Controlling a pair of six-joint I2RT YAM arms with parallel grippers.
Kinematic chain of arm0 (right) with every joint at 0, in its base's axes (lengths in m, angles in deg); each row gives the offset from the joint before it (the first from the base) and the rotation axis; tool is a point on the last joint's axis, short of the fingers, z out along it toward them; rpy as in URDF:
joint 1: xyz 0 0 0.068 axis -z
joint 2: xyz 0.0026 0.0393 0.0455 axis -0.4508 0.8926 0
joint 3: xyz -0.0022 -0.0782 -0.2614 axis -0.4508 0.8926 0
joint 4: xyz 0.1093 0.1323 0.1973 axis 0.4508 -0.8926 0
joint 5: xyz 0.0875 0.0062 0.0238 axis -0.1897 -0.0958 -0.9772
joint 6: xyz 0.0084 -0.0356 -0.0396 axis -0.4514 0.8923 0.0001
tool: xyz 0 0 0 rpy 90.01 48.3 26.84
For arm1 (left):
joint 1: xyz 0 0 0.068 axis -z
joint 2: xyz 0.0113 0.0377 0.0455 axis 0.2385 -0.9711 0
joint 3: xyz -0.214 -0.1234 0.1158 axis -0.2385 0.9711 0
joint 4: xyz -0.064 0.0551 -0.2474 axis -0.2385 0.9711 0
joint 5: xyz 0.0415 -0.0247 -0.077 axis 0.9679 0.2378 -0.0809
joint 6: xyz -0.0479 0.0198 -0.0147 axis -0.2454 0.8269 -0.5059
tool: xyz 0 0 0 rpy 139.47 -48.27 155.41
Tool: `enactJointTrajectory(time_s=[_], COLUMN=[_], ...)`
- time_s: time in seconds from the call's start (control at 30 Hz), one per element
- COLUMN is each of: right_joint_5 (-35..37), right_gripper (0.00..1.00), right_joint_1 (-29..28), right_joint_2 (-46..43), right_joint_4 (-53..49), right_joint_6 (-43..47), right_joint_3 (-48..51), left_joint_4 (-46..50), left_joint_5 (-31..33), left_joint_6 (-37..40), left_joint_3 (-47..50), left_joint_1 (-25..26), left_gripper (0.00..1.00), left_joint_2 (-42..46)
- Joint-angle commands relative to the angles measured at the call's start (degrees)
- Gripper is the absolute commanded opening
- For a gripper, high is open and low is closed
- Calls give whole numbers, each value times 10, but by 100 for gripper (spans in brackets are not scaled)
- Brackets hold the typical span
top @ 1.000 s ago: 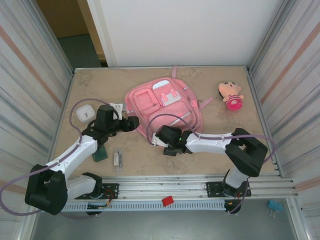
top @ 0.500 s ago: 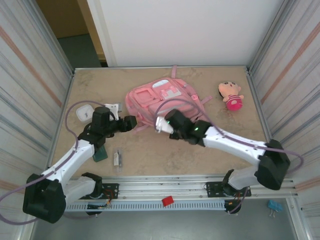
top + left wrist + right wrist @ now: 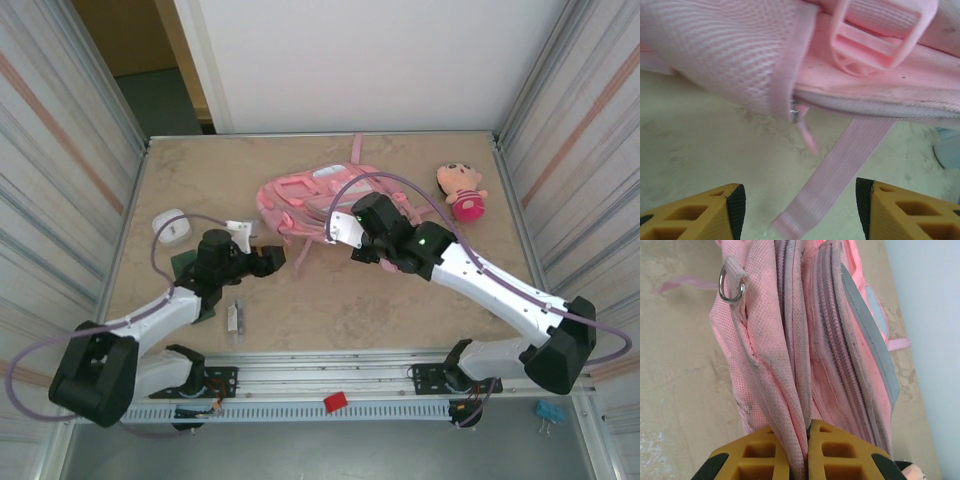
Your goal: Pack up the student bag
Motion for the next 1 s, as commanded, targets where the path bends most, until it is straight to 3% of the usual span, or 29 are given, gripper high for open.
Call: enactJointTrajectory(time_s=[0.0, 0.33, 0.4, 0.5, 0.57, 0.77, 0.97], right_joint_5=[4, -11, -11, -7, 4, 25, 24], right_gripper=[0, 0, 0, 0, 0, 0, 0], right_joint_1=[3, 3, 6, 14, 17, 50, 58], right_joint_2=[-4, -9, -14, -14, -11, -7, -1], right_joint_4=[49, 51, 58, 65, 78, 139, 168], right_joint_6=[-12, -16, -20, -50, -75, -156, -206], right_joint_3=[-43, -41, -34, -30, -18, 38, 63], left_joint_4=[-101, -194, -194, -194, -195, -138, -30], left_joint_5=[-6, 36, 27, -4, -43, -154, -222], left_joint_6=[1, 9, 10, 27, 41, 80, 171], left_joint_3=[-8, -57, -66, -71, -72, -89, -117], left_joint_1=[5, 9, 9, 9, 9, 14, 48], left_gripper=[61, 45, 36, 12, 2, 0, 0], left_joint_2=[-42, -162, -168, -164, -155, -116, -64])
